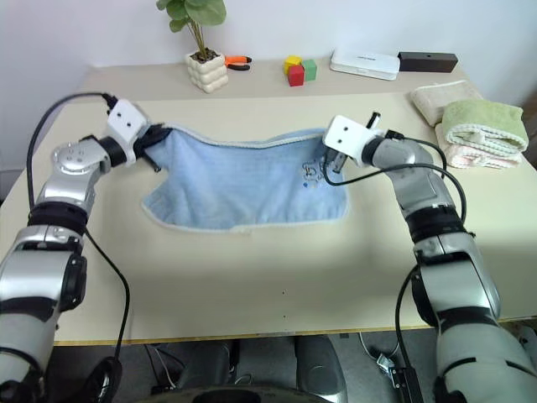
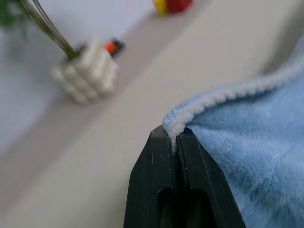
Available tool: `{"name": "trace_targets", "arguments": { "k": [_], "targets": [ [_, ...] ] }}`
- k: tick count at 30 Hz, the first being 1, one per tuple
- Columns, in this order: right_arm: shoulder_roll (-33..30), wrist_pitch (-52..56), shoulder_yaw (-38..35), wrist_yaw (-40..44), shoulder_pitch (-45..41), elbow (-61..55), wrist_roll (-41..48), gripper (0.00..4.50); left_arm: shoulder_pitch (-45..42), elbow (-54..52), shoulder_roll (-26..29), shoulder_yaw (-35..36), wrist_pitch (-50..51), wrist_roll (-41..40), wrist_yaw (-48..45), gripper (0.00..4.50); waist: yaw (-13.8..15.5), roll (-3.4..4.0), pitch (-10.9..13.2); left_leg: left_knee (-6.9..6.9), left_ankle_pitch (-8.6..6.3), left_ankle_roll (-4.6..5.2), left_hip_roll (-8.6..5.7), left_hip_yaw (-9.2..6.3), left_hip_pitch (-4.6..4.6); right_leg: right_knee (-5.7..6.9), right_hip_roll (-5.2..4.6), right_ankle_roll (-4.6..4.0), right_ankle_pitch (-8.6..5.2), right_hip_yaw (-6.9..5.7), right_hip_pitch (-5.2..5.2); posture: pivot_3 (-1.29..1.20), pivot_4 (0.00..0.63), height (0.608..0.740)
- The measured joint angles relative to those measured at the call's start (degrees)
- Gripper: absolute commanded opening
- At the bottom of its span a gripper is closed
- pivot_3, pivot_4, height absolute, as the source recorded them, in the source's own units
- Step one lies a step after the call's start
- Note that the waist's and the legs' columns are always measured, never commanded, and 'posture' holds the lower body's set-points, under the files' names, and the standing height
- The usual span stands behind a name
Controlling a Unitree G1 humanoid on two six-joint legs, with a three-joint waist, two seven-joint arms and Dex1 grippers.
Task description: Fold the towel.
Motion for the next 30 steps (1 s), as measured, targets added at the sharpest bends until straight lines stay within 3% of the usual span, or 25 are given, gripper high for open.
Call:
{"name": "trace_targets", "arguments": {
  "k": [4, 7, 13, 28, 29, 30],
  "targets": [
    [-0.2, -1.8, 0.3, -12.6, -16.3, 15.3, -4.1, 0.0, -13.0, 8.5, 0.2, -0.5, -2.8, 5.0, 13.1, 0.05, -0.3, -0.09, 0.2, 0.06, 0.57, -0.48, -0.46, -0.01, -1.54, 0.46, -0.51, 0.25, 0.14, 0.01, -1.68, 0.0, 0.15, 0.74],
    [-1.7, -5.0, -0.7, -16.0, -21.1, 17.1, -4.2, 0.0, -17.8, 8.4, 2.1, -0.4, -6.4, 6.1, 16.7, 0.05, -0.3, -0.1, 0.1, -0.17, 0.55, -0.45, -0.46, -0.01, -1.39, 0.29, -0.55, 0.25, 0.14, -0.07, -1.51, 0.0, 0.15, 0.74],
    [-0.4, -7.5, 0.0, -16.4, -19.6, 22.2, -5.1, 0.0, -16.2, 11.7, 1.1, -1.0, -8.1, 7.9, 16.9, 0.05, -0.3, -0.06, 0.2, -0.15, 0.54, -0.43, -0.46, 0.0, -1.45, 0.12, -0.54, 0.26, 0.14, -0.1, -1.48, 0.0, 0.15, 0.74],
    [-0.4, -8.9, -0.6, -14.6, -18.9, 22.0, -4.7, 0.0, -16.1, 11.7, 1.2, -0.7, -8.4, 7.9, 16.5, 0.05, -1.4, -0.07, 0.2, -0.04, 0.58, -0.42, -0.46, -0.02, -1.36, 0.6, -0.53, 0.26, 0.14, -0.09, -1.49, 0.0, 0.15, 0.74],
    [-1.2, -8.4, -1.1, -11.5, -15.1, 17.5, -2.7, 0.0, -14.1, 9.9, 1.4, 0.4, -8.7, 5.9, 11.5, 0.05, -1.5, -0.1, 0.1, -0.08, 0.58, -0.42, -0.46, -0.03, -1.34, 0.59, -0.53, 0.26, 0.14, -0.1, -1.47, 0.0, 0.15, 0.74],
    [-4.5, -8.2, -1.9, -4.4, -6.1, 5.4, 2.2, 0.0, -8.4, 4.1, 2.8, 0.8, -8.7, 2.1, 0.5, 0.05, -1.4, 0.0, -0.3, -0.17, 0.56, -0.38, -0.42, -0.08, -1.19, 0.44, -0.52, 0.25, 0.13, -0.17, -1.21, 0.0, 0.15, 0.74]
  ]
}}
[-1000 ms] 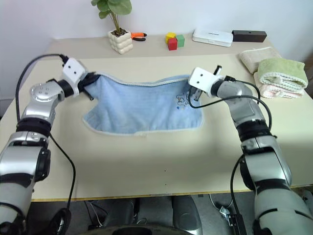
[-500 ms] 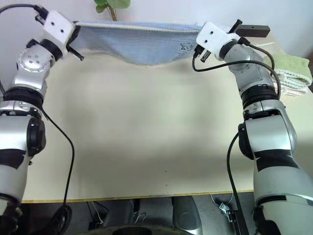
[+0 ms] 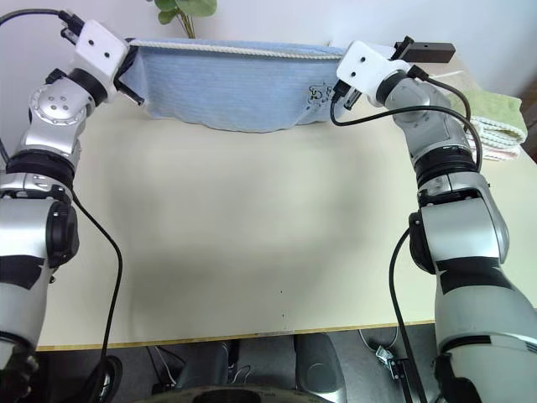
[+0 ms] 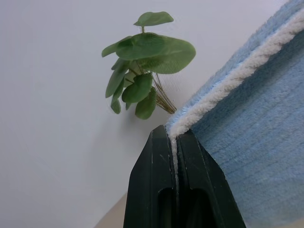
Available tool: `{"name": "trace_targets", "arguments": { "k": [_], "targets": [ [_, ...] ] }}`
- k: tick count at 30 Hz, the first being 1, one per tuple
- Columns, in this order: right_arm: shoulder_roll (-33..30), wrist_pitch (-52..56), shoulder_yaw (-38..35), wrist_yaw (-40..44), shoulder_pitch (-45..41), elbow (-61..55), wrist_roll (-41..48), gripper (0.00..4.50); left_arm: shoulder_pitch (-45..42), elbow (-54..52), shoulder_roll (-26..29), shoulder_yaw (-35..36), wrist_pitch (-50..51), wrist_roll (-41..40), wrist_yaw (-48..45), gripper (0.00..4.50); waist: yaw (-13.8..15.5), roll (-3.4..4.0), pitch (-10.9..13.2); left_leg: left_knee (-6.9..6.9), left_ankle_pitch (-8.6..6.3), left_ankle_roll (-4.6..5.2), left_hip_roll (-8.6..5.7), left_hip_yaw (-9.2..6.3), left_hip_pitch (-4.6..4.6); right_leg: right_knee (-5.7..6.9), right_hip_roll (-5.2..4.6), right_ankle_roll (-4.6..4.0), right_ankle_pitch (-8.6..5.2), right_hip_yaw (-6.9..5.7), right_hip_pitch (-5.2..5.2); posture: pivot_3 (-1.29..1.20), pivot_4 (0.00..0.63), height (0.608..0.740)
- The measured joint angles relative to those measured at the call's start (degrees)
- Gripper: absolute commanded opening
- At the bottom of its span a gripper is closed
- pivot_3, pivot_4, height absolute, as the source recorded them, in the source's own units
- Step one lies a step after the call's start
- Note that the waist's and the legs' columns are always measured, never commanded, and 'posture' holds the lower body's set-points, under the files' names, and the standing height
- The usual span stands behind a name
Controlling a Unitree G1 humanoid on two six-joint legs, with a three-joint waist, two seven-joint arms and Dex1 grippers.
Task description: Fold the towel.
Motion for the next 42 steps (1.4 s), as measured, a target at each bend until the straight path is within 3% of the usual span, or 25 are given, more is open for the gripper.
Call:
{"name": "trace_targets", "arguments": {
  "k": [2, 4, 5, 7, 11, 14, 21, 29, 36, 38, 42],
  "targets": [
    [-8.8, 2.7, -1.1, 14.6, 22.1, -18.3, 9.6, 0.0, 15.4, -9.8, 5.9, -0.1, 1.8, -7.1, -21.7, 0.05, -0.4, 0.6, -0.3, -0.19, -0.31, 0.53, 0.14, 0.19, 0.71, -0.28, 0.02, 0.07, -0.08, -0.08, 0.96, 0.0, 0.15, 0.74],
    [-10.0, 6.9, -0.2, 22.2, 35.0, -26.4, 15.4, 0.0, 26.8, -13.2, 6.8, -0.8, 6.0, -10.5, -33.3, 0.05, -0.8, 0.81, 0.0, 0.16, -0.53, 0.91, 0.12, 0.42, 0.45, -0.39, -0.01, 0.07, -0.45, -0.05, 0.77, 0.0, 0.15, 0.74],
    [-10.7, 9.7, -0.7, 23.5, 35.0, -28.9, 16.3, 0.0, 28.3, -14.7, 6.2, -0.8, 8.6, -11.2, -35.1, 0.05, -1.2, 0.75, 0.4, 0.31, -0.43, 0.75, 0.06, 0.51, 0.1, -0.08, -0.07, 0.08, -0.34, 0.08, 0.23, 0.0, 0.15, 0.74],
    [-13.0, 13.3, -2.5, 25.0, 34.6, -32.7, 16.9, 0.0, 27.8, -20.5, 6.2, -0.2, 11.5, -13.2, -36.3, 0.05, -1.0, 0.17, 0.6, 0.95, -0.33, 0.74, 0.13, 0.3, 0.08, 0.58, 0.07, 0.0, -0.2, 0.03, 0.18, 0.0, 0.15, 0.74],
    [-13.6, 16.7, -5.1, 26.2, 34.1, -37.6, 17.9, 0.0, 27.4, -28.2, 8.2, 1.9, 15.3, -15.7, -36.7, 0.05, -0.2, -0.03, 0.6, 0.39, -0.29, 1.05, 0.2, 0.35, 2.6, 0.35, 0.18, -0.12, -0.33, 0.04, 2.55, 0.0, 0.15, 0.74],
    [-13.6, 18.4, -5.6, 26.9, 34.9, -38.2, 18.0, 0.0, 29.6, -31.5, 9.3, 2.8, 19.6, -17.5, -37.3, 0.05, 0.2, -0.03, 0.6, 0.12, -0.27, 1.07, 0.24, 0.35, 3.25, 0.34, 0.18, -0.29, -0.47, 0.05, 3.01, 0.0, 0.15, 0.74],
    [-13.4, 19.6, -5.9, 27.6, 34.9, -38.5, 18.0, 0.0, 33.4, -38.9, 9.5, 2.9, 27.5, -19.7, -37.6, 0.05, 1.3, -0.03, 0.6, 0.22, -0.27, 1.09, 0.24, 0.36, 2.08, 0.48, 0.13, -0.28, -0.41, 0.04, 1.89, 0.0, 0.15, 0.74],
    [-13.9, 22.2, -7.4, 30.7, 37.9, -41.3, 19.4, 0.0, 37.0, -44.6, 10.9, 3.2, 32.6, -21.5, -38.3, 0.05, 1.3, -0.04, 0.6, 0.19, -0.27, 1.1, 0.24, 0.37, 2.02, 0.46, 0.14, -0.29, -0.41, 0.03, 1.83, 0.0, 0.15, 0.74],
    [-19.8, 27.7, -12.2, 35.8, 41.5, -46.9, 23.6, 0.0, 39.2, -50.4, 13.7, 3.9, 41.1, -25.4, -40.6, 0.05, 1.2, -0.04, 0.6, 0.16, -0.28, 1.11, 0.25, 0.38, 2.21, 0.45, 0.16, -0.3, -0.41, 0.04, 1.98, 0.0, 0.15, 0.74],
    [-18.5, 26.9, -11.9, 34.8, 37.5, -44.3, 22.8, 0.0, 34.6, -45.3, 11.6, 4.0, 38.2, -24.0, -38.1, 0.05, 1.3, -0.08, 0.6, 0.18, -0.28, 1.11, 0.25, 0.4, 2.33, 0.44, 0.16, -0.31, -0.42, 0.04, 2.1, 0.0, 0.15, 0.74],
    [-12.3, 20.7, -9.5, 28.7, 21.1, -34.4, 17.4, 0.0, 17.9, -29.0, 4.9, 4.0, 25.2, -18.3, -27.8, 0.05, 1.2, -0.27, 0.7, 0.18, -0.16, 1.05, 0.25, 0.41, 2.34, 0.34, 0.17, -0.32, -0.25, 0.04, 2.1, 0.0, 0.15, 0.74]
  ]
}}
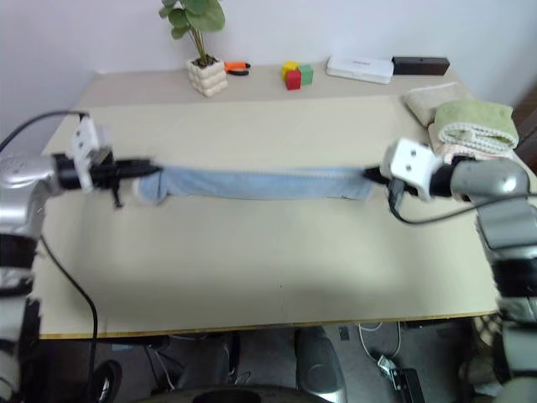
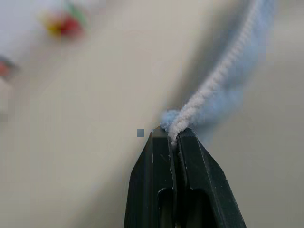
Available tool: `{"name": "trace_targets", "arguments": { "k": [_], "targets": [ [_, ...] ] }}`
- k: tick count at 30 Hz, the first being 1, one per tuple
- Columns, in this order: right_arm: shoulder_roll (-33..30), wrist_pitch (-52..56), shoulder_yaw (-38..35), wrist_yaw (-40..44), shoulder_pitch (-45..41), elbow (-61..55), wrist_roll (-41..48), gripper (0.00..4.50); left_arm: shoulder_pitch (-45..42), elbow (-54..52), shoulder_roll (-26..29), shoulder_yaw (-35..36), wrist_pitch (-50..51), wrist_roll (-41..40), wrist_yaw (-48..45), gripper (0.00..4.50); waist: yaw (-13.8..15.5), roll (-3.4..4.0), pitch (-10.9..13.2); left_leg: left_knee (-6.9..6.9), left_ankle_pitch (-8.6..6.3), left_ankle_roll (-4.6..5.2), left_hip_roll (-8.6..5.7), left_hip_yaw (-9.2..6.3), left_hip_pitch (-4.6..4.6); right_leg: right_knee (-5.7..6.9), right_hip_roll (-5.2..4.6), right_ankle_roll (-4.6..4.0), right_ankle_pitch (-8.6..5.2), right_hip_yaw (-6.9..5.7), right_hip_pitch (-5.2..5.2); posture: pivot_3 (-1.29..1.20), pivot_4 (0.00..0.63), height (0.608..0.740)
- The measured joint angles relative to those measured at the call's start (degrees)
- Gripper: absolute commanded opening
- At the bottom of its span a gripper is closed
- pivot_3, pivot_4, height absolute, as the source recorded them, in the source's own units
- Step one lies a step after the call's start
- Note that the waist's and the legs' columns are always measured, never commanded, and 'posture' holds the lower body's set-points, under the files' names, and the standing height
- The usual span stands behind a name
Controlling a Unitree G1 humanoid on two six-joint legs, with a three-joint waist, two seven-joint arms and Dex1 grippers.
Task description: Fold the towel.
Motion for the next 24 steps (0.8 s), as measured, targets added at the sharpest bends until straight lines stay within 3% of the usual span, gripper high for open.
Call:
{"name": "trace_targets", "arguments": {
  "k": [4, 7, 9, 14, 18, 24],
  "targets": [
    [5.9, -6.6, 3.2, -4.9, -9.8, 12.9, -6.0, 0.0, -9.0, 15.5, -2.8, -1.1, -12.8, 6.9, 9.2, 0.05, -0.1, -0.02, 0.0, -0.15, -0.03, 0.06, 0.0, 0.04, -0.34, -0.03, -0.01, 0.02, -0.01, 0.02, -0.42, 0.0, 0.15, 0.74],
    [9.2, -11.9, 6.6, -11.9, -16.9, 25.0, -12.2, 0.0, -14.8, 26.3, -3.7, -2.9, -20.0, 13.2, 20.0, 0.05, -0.2, -0.03, 0.0, 0.02, 0.1, -0.15, -0.07, 0.03, -1.44, 0.18, -0.1, 0.05, 0.02, 0.02, -1.53, 0.0, 0.15, 0.74],
    [10.1, -14.9, 7.6, -17.0, -21.2, 31.0, -15.5, 0.0, -18.5, 30.2, -3.7, -3.8, -23.3, 16.4, 26.3, 0.05, -0.2, -0.03, 0.0, 0.04, 0.36, -0.6, -0.09, 0.03, -1.93, 0.21, -0.12, 0.08, 0.06, 0.02, -2.07, 0.0, 0.15, 0.74],
    [10.6, -19.5, 7.1, -31.7, -33.7, 40.8, -19.5, 0.0, -27.6, 33.9, -1.9, -4.8, -28.6, 21.9, 35.7, 0.05, -0.1, -0.04, 0.0, -0.18, 0.45, -0.77, -0.15, 0.02, -2.11, 0.11, -0.17, 0.1, 0.07, 0.02, -2.28, 0.0, 0.15, 0.74],
    [10.0, -24.2, 6.4, -30.1, -31.6, 40.4, -18.6, 0.0, -26.5, 34.6, 0.0, -4.5, -31.4, 21.9, 32.1, 0.05, -0.2, -0.04, 0.0, -0.18, 0.42, -0.71, -0.15, 0.04, -1.9, 0.11, -0.16, 0.11, 0.07, 0.02, -2.04, 0.0, 0.15, 0.74],
    [7.9, -24.5, 6.3, -15.1, -16.1, 30.8, -12.4, 0.0, -17.5, 33.9, 0.5, -2.2, -33.2, 16.3, 11.8, 0.05, -0.2, -0.02, 0.0, -0.06, 0.44, -0.73, -0.15, 0.01, -1.91, 0.21, -0.15, 0.14, 0.09, 0.02, -2.01, 0.0, 0.15, 0.74]
  ]
}}
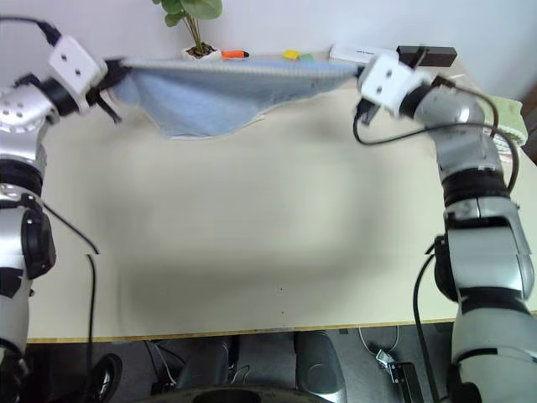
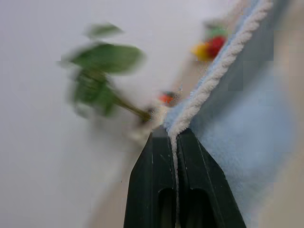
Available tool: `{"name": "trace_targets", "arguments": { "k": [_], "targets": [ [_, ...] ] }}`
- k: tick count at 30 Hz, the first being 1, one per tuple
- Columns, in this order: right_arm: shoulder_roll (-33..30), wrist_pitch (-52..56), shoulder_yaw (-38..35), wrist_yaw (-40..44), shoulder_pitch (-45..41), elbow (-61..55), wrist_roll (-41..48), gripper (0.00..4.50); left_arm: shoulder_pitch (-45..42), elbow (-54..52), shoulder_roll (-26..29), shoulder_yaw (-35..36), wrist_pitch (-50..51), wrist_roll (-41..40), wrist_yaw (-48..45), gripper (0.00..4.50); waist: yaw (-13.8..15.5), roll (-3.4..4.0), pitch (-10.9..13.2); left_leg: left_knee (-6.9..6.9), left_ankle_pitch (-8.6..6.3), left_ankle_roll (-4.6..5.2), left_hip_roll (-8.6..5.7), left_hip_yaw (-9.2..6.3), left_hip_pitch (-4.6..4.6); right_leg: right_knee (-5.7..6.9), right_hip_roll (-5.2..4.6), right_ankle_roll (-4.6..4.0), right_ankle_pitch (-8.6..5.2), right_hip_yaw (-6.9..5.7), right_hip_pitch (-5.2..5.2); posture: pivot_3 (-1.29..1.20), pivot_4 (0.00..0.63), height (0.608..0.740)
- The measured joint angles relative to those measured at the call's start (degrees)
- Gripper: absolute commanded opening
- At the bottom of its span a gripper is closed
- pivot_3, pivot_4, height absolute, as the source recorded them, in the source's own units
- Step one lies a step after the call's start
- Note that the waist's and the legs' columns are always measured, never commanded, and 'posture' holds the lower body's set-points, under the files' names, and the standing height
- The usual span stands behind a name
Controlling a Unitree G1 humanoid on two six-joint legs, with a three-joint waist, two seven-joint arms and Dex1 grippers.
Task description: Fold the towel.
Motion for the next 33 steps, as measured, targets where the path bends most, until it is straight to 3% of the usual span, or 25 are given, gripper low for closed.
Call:
{"name": "trace_targets", "arguments": {
  "k": [6, 12, 19, 33],
  "targets": [
    [-5.3, 6.6, -1.5, 11.1, 13.4, -15.7, 7.0, 0.0, 8.9, -9.0, 1.8, 0.3, 1.9, -5.7, -17.2, 0.05, 0.0, 0.02, 0.0, 0.02, -0.01, 0.02, 0.0, -0.01, 0.02, 0.04, 0.0, 0.0, 0.0, 0.01, 0.03, 0.0, 0.15, 0.74],
    [-12.3, 12.7, -4.2, 18.5, 24.5, -29.3, 11.9, 0.0, 23.7, -26.1, 4.2, 0.0, 14.1, -11.5, -29.5, 0.05, -0.2, 0.05, 0.0, 0.13, -0.14, 0.26, 0.05, -0.05, 0.08, 0.24, 0.06, -0.03, 0.01, 0.01, 0.04, 0.0, 0.15, 0.74],
    [-13.4, 16.1, -5.0, 19.7, 26.0, -33.4, 13.0, 0.0, 26.4, -35.4, 7.1, 0.3, 21.0, -13.6, -30.2, 0.05, 0.2, 0.05, 0.0, 0.1, -0.16, 0.29, 0.05, -0.05, 0.7, 0.09, 0.06, -0.06, 0.03, 0.0, 0.77, 0.0, 0.15, 0.74],
    [-13.4, 16.8, -5.0, 19.7, 26.3, -33.7, 13.0, 0.0, 27.4, -37.1, 7.1, 0.3, 22.6, -13.8, -29.4, 0.05, 0.2, 0.05, 0.0, 0.05, -0.19, 0.35, 0.06, -0.04, 0.92, 0.0, 0.07, -0.06, 0.03, 0.0, 0.97, 0.0, 0.15, 0.74]
  ]
}}
